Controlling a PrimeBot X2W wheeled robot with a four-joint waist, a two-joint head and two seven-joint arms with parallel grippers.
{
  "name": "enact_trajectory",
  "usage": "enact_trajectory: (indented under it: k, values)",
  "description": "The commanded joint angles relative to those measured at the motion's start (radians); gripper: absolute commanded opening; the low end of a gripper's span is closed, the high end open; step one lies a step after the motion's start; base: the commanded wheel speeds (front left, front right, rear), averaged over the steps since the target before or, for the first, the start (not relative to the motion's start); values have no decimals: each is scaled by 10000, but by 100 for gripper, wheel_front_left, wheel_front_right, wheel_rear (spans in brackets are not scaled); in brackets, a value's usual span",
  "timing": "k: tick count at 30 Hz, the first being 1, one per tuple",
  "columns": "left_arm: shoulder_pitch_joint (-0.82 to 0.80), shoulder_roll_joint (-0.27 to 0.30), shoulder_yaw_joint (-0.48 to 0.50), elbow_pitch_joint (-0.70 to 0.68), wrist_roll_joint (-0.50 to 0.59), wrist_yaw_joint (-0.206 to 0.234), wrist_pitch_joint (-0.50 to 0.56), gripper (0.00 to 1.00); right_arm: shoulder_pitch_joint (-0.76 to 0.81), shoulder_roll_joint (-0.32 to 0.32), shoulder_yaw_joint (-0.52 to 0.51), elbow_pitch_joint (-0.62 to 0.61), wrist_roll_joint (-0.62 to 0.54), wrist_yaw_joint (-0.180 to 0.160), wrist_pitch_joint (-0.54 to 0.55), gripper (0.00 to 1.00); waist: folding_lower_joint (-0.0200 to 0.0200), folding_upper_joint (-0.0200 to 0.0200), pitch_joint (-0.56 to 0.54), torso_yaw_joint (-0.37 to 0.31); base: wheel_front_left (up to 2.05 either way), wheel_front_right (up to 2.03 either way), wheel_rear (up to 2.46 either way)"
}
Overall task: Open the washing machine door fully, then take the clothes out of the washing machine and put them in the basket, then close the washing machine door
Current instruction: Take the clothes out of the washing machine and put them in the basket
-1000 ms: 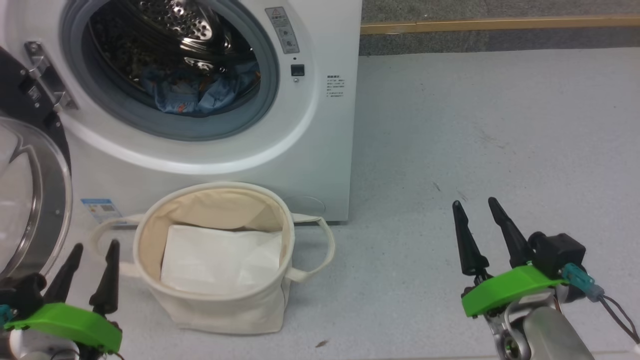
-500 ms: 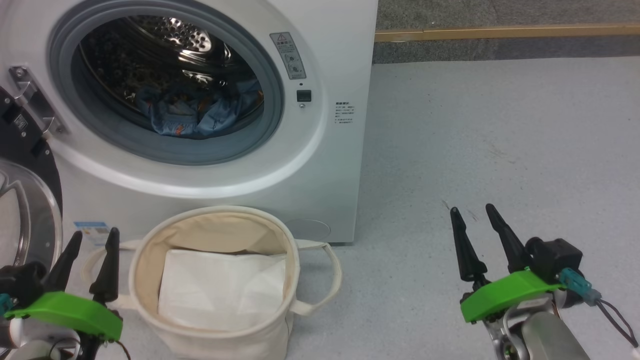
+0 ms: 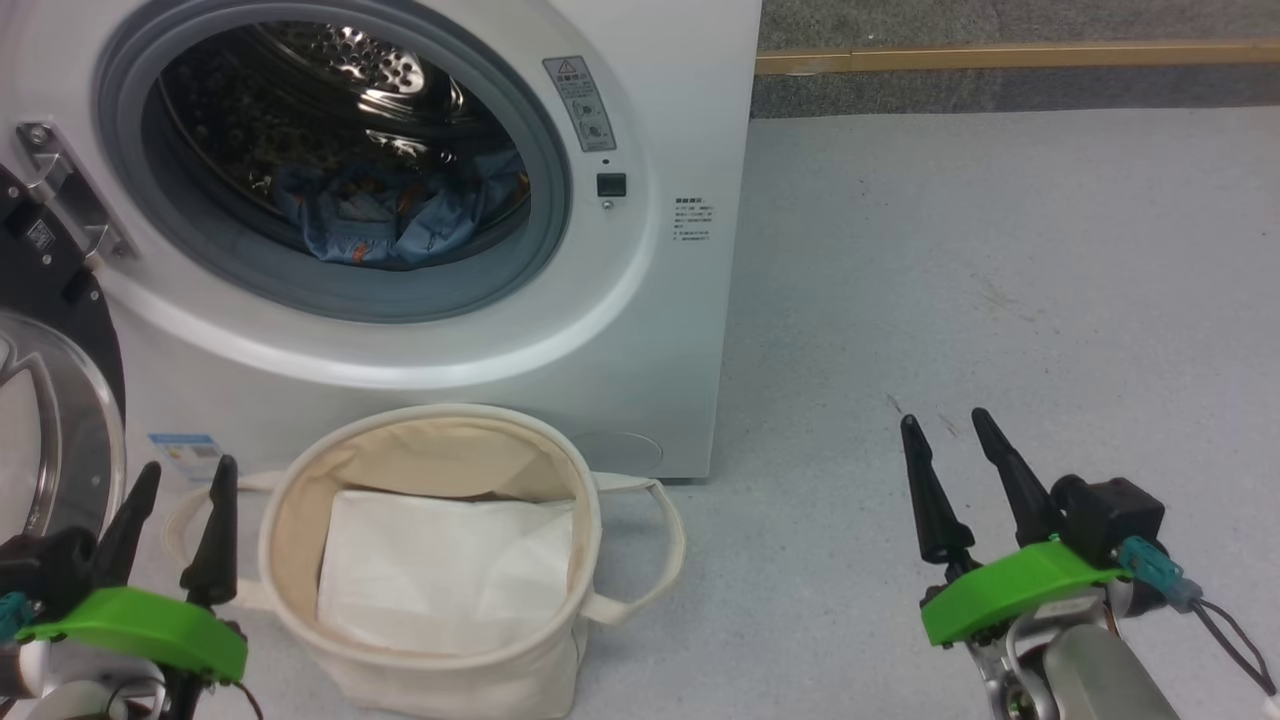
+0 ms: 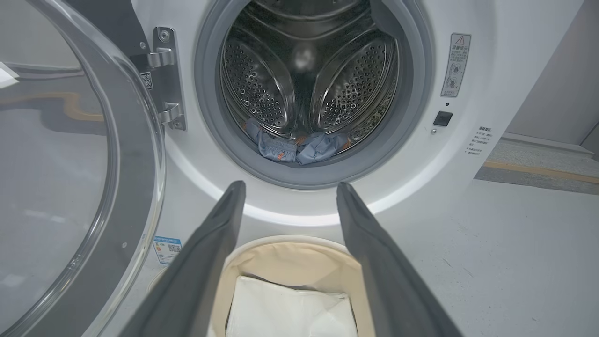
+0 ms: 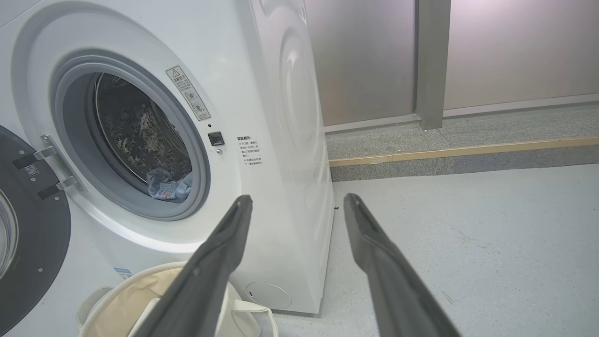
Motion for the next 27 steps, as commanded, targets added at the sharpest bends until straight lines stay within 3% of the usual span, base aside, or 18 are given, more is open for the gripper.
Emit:
enact_trajectory:
  k: [1,15,21,27]
  values:
    - [-636,356,442,-263,115,66,-174,100,-341,39,225,-346,27,8,-124,100,0,0,10,7,0,0,0]
    - [-1231,-43,248,33,197,11,-241,100,-464,35,257,-435,7,8,-124,100,0,0,330,-22,0,0,0]
    - [-2302,-175,-134,538,323,-29,199,100,-683,35,228,-592,-9,8,-124,100,0,0,901,-116,0,0,0]
    - [-3942,-432,-650,1968,650,-20,717,100,-998,52,157,-783,25,8,-124,100,0,0,1594,-273,0,0,0]
